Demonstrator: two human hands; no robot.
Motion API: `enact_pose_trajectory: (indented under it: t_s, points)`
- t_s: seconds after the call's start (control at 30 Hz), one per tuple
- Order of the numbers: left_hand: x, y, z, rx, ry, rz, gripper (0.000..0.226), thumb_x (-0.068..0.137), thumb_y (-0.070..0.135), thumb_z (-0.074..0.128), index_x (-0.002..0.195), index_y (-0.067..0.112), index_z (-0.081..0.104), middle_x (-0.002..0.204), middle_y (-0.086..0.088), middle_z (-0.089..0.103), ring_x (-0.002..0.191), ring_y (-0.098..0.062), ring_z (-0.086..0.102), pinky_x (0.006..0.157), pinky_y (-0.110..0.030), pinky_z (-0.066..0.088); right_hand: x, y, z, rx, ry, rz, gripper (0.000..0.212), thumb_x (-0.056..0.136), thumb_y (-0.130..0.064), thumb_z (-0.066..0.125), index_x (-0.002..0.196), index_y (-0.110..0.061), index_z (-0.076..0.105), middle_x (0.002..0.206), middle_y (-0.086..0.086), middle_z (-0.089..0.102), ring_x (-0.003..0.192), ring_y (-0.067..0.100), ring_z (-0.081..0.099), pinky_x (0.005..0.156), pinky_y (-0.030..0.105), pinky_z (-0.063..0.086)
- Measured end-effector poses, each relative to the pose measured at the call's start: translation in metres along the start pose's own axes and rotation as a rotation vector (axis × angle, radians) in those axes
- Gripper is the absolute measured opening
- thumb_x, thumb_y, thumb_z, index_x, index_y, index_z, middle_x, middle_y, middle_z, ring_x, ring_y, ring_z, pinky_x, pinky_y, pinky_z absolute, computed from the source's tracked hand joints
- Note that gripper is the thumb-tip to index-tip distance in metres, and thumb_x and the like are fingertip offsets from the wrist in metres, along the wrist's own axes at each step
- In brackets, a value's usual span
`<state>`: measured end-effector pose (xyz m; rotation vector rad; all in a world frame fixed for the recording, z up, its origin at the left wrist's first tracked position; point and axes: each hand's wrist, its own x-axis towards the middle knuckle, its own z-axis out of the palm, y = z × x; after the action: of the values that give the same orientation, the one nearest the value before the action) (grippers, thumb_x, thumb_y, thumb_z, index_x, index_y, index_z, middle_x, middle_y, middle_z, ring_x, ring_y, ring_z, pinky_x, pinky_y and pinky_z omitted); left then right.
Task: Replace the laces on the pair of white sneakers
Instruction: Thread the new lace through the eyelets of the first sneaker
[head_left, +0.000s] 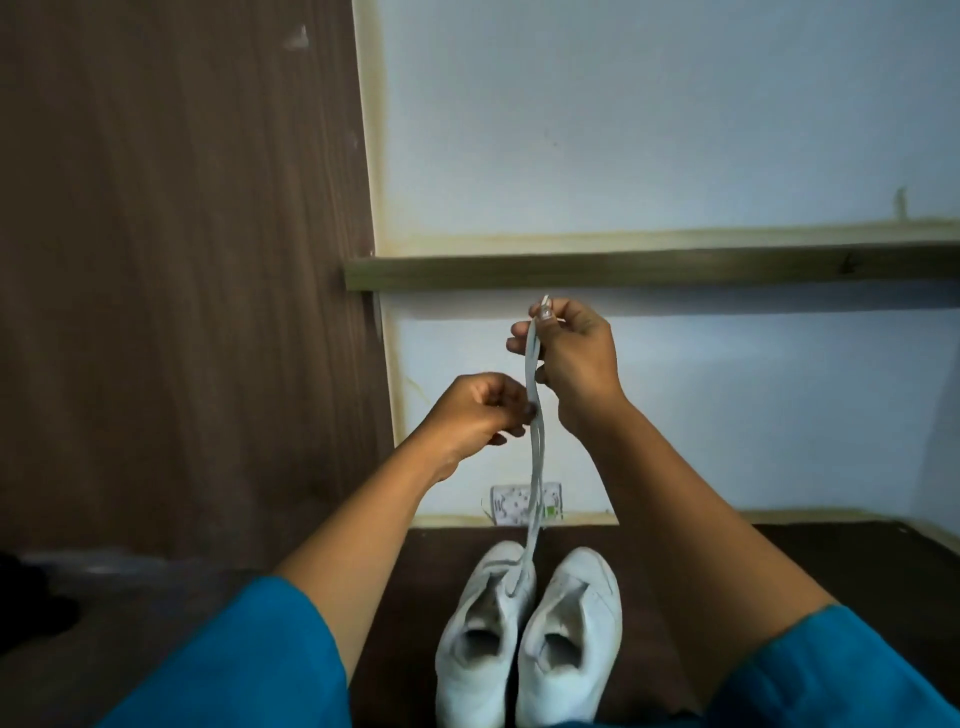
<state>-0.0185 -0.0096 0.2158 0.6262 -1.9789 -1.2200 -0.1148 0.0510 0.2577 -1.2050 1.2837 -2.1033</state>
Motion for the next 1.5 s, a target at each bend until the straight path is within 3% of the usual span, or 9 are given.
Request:
enact_pose_trajectory:
  t_s: [0.3, 0.43, 0.57, 0.73, 0.83, 1.0, 1.13, 1.33, 1.5]
  points:
    - [-0.016, -0.100, 0.010, 0.073, -0.274, -0.248, 0.012, 0.089, 0.008, 0.060, 0.090, 0.015, 0.070, 0.061, 0.013, 0.061, 0.053, -0.001, 0.046, 0.050, -0.016, 0.033, -0.005, 0.056, 0.002, -0.035, -0.025, 0.126, 0.018, 0.099, -0.015, 0.043, 0.084, -0.016, 0.054, 0.070, 0.002, 0.059, 0.047, 0.010, 0.053, 0.041, 0.016, 0.038]
    - [-0.015, -0.137, 0.014, 0.210, -0.364, -0.308, 0.022, 0.085, 0.000, 0.064, 0.102, 0.013, 0.069, 0.085, -0.005, 0.065, 0.067, -0.005, 0.054, 0.059, -0.017, 0.041, -0.005, 0.078, 0.001, -0.044, -0.025, 0.174, 0.018, 0.099, -0.014, 0.044, 0.084, -0.016, 0.055, 0.070, 0.002, 0.059, 0.045, 0.008, 0.051, 0.043, 0.019, 0.037]
    - [-0.012, -0.179, 0.018, 0.385, -0.243, -0.344, 0.020, 0.085, -0.005, 0.056, 0.103, -0.001, 0.065, 0.084, -0.008, 0.062, 0.070, -0.001, 0.050, 0.057, -0.002, 0.037, -0.004, 0.098, -0.004, -0.067, -0.040, 0.200, 0.016, 0.098, -0.014, 0.046, 0.086, -0.014, 0.056, 0.070, 0.002, 0.060, 0.047, 0.010, 0.052, 0.043, 0.019, 0.038]
    - [-0.007, -0.224, 0.028, 0.506, -0.142, -0.367, 0.020, 0.088, -0.002, 0.049, 0.095, -0.003, 0.068, 0.096, -0.019, 0.066, 0.093, -0.024, 0.061, 0.074, -0.025, 0.043, -0.003, 0.124, -0.005, -0.031, -0.084, 0.227, 0.018, 0.098, -0.011, 0.046, 0.083, -0.013, 0.056, 0.069, 0.004, 0.059, 0.043, 0.007, 0.050, 0.039, 0.016, 0.036]
    - [-0.004, -0.237, 0.033, 0.550, -0.089, -0.351, 0.026, 0.088, -0.005, 0.048, 0.103, -0.002, 0.069, 0.105, -0.015, 0.067, 0.099, -0.020, 0.058, 0.068, -0.012, 0.033, -0.001, 0.138, -0.007, -0.028, -0.104, 0.258, 0.018, 0.098, -0.011, 0.046, 0.083, -0.013, 0.056, 0.069, 0.003, 0.059, 0.043, 0.007, 0.051, 0.039, 0.017, 0.036]
    - [0.004, -0.242, 0.034, 0.546, 0.022, -0.338, 0.018, 0.083, -0.002, 0.055, 0.081, 0.010, 0.068, 0.068, 0.004, 0.056, 0.065, -0.006, 0.048, 0.056, -0.004, 0.035, 0.001, 0.153, -0.010, -0.039, -0.120, 0.277, 0.018, 0.098, -0.010, 0.046, 0.084, -0.012, 0.056, 0.069, 0.004, 0.059, 0.043, 0.008, 0.051, 0.039, 0.017, 0.036]
    - [0.007, -0.247, 0.034, 0.592, -0.019, -0.316, 0.024, 0.080, -0.006, 0.052, 0.075, 0.016, 0.059, 0.080, -0.004, 0.060, 0.081, -0.015, 0.053, 0.057, -0.008, 0.033, 0.000, 0.160, -0.011, -0.048, -0.124, 0.295, 0.019, 0.099, -0.010, 0.045, 0.082, -0.013, 0.055, 0.069, 0.004, 0.058, 0.042, 0.007, 0.051, 0.039, 0.016, 0.036]
    - [0.007, -0.245, 0.038, 0.512, -0.042, -0.324, 0.018, 0.080, -0.006, 0.056, 0.082, 0.005, 0.071, 0.084, -0.003, 0.066, 0.081, -0.012, 0.057, 0.068, -0.020, 0.039, -0.002, 0.160, -0.011, -0.069, -0.135, 0.298, 0.019, 0.099, -0.011, 0.045, 0.082, -0.014, 0.055, 0.070, 0.003, 0.059, 0.043, 0.006, 0.052, 0.040, 0.017, 0.038]
    - [0.011, -0.248, 0.036, 0.549, -0.012, -0.329, 0.027, 0.082, -0.003, 0.053, 0.069, 0.020, 0.055, 0.088, -0.011, 0.065, 0.085, -0.019, 0.056, 0.069, -0.026, 0.035, -0.001, 0.162, -0.013, -0.085, -0.144, 0.298, 0.019, 0.099, -0.012, 0.044, 0.083, -0.014, 0.055, 0.070, 0.003, 0.060, 0.043, 0.006, 0.052, 0.040, 0.017, 0.038]
